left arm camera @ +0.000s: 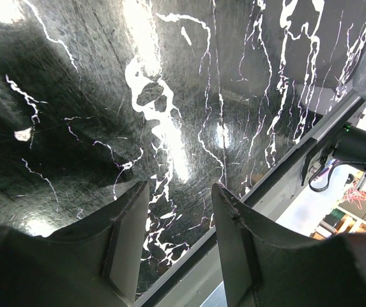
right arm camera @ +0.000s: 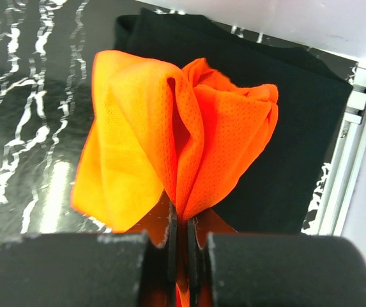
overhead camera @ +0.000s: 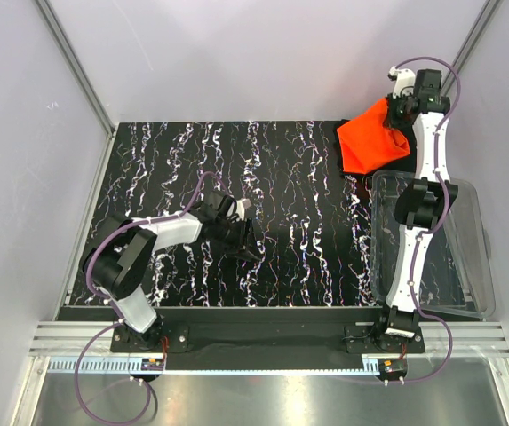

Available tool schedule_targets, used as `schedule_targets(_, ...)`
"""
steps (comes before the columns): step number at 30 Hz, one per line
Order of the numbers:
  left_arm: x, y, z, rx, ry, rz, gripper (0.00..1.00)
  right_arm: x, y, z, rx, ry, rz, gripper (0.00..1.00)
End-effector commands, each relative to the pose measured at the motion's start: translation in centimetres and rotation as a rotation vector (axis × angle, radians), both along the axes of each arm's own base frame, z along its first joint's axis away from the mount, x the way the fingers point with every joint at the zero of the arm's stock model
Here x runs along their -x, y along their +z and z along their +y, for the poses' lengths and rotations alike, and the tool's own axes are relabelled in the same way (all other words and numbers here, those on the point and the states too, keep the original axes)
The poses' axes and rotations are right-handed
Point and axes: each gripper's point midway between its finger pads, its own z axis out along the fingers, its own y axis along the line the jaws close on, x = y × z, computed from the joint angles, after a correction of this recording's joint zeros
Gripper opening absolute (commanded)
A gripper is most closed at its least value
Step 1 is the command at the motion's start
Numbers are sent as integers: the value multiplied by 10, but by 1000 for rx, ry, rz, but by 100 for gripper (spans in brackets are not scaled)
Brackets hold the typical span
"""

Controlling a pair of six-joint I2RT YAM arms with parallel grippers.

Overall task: Fold and stack the t-shirts
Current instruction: Neatly place the folded tshirt to the corner, then reset both grippers

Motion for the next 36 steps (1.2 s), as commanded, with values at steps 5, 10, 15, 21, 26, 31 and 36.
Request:
schedule_targets(5, -11, 14, -11, 52, -20, -16, 49, -24, 3, -29, 40, -46, -100, 0)
schedule_targets(10, -14, 16, -14, 56, -30, -9, 49, -32, -5, -44, 48, -70, -119, 2)
schedule_targets(15, -13, 15, -14, 48, -38, -3, 49, -38, -16, -65, 86, -130, -125, 57)
schedule_targets(21, -6, 24, -8, 44, -41, -18, 49, -45, 21, -90, 121, -267, -223, 100)
schedule_targets(26, 3, 43, 0, 57, -12, -73, 49, -28, 87, -66, 40, -317, -301, 100)
schedule_targets(31, 13, 61, 10, 58, 34, -146, 50, 5, 103, 4, 10, -267, -229, 100)
schedule_targets(36, 33, 87, 23, 105, 114, -231, 57, 62, 103, 126, -71, -191, -115, 100)
